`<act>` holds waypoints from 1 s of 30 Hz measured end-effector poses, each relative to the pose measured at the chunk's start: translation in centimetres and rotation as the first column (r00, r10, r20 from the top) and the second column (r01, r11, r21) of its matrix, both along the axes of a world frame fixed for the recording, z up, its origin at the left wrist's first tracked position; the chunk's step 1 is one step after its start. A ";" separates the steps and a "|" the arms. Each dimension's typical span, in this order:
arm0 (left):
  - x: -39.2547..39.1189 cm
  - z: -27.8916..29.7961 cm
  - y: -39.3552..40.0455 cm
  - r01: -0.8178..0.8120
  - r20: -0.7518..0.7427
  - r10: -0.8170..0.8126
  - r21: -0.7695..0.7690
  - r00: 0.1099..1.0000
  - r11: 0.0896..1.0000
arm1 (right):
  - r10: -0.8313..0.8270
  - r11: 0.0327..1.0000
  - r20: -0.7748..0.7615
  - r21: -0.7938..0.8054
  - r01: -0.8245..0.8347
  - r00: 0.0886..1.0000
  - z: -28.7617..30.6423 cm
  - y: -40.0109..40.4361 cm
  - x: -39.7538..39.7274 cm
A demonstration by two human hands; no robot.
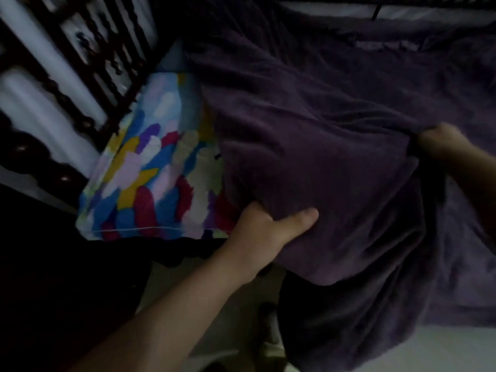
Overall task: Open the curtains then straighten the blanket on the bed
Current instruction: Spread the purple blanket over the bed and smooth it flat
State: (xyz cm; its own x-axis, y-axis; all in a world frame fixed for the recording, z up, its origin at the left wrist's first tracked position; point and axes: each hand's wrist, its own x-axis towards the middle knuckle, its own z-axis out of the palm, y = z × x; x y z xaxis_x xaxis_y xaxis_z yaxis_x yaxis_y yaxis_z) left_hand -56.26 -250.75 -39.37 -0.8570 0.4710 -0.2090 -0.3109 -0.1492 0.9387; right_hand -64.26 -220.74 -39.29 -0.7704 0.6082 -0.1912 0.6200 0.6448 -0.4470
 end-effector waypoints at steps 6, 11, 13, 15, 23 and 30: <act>0.4 9.8 -6.8 -0.317 -0.107 0.308 -0.078 0.945 0.945 | 0.265 0.939 0.022 0.222 -0.264 0.964 1.9 -8.4 2.1; 1.4 1.4 -10.6 0.095 -0.004 -0.230 -0.904 0.973 0.416 | 0.513 0.851 0.313 -0.060 -0.522 0.799 -5.0 -16.6 6.2; 1.9 -2.9 -11.7 0.428 0.350 -0.268 -0.839 0.898 0.336 | 0.553 0.830 0.372 -0.170 -0.531 0.746 -7.6 -18.6 7.6; 1.7 -6.6 -13.1 0.556 0.499 -0.261 -0.796 0.826 0.237 | 0.589 0.808 0.386 -0.254 -0.532 0.710 -9.8 -20.4 8.3; -3.6 -16.1 -19.2 -0.291 -0.224 0.240 -0.911 0.945 0.293 | 0.563 0.787 0.130 -0.387 -0.481 0.816 -17.2 -26.6 7.9; -5.6 -20.4 -21.5 0.317 0.251 -0.196 -0.696 0.948 0.644 | 0.244 0.968 0.156 -0.105 -0.230 0.957 -21.3 -30.5 4.2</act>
